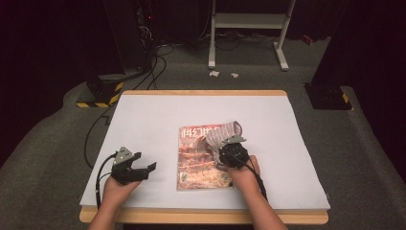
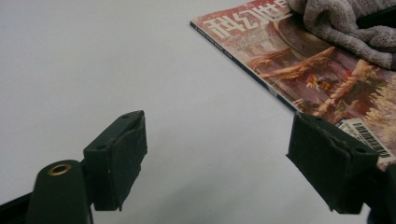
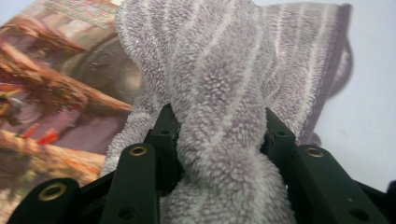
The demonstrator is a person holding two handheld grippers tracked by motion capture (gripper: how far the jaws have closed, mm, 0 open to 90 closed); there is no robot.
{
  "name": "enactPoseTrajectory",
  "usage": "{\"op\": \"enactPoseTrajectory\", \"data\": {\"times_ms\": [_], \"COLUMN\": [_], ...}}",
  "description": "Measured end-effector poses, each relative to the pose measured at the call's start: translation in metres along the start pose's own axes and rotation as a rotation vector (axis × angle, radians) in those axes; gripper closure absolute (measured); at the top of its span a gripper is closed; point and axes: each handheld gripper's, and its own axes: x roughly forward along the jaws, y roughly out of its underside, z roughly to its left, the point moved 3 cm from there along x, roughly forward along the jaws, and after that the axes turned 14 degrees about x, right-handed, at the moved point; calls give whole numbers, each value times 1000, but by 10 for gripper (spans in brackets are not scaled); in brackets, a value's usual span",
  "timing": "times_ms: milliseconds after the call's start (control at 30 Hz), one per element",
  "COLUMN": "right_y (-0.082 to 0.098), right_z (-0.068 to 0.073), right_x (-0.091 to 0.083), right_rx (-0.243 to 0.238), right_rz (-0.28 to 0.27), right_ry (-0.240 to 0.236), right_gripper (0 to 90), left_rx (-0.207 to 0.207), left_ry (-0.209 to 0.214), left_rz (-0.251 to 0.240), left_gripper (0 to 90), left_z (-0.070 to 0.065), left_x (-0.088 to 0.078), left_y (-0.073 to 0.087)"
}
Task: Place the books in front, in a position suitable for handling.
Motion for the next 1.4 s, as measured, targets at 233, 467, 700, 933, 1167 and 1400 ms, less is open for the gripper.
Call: {"op": "enactPoseTrajectory", "data": {"times_ms": [233, 467, 700, 933, 1167, 1400], "right_y": [-6, -10, -15, -21, -34, -50], "right_z": [42, 95, 117, 91, 27, -8], "right_x": [12, 23, 30, 31, 35, 48], "right_rx": [-69, -142, -176, -151, -36, 49], "right_rz": [11, 23, 30, 28, 26, 20], "right_ry": [-53, -126, -154, -99, -2, 57], "right_gripper": [587, 587, 587, 587, 588, 588], "left_rx": [-4, -6, -6, -8, -15, -10], "left_ry": [2, 0, 0, 0, 2, 11], "left_rz": [-2, -7, -8, -7, -11, -7], "left_gripper": [198, 198, 198, 198, 198, 198], "left_z": [0, 1, 2, 1, 1, -1], "left_x": [0, -1, -1, -2, -2, -1], "left_y": [0, 0, 1, 1, 2, 2]}}
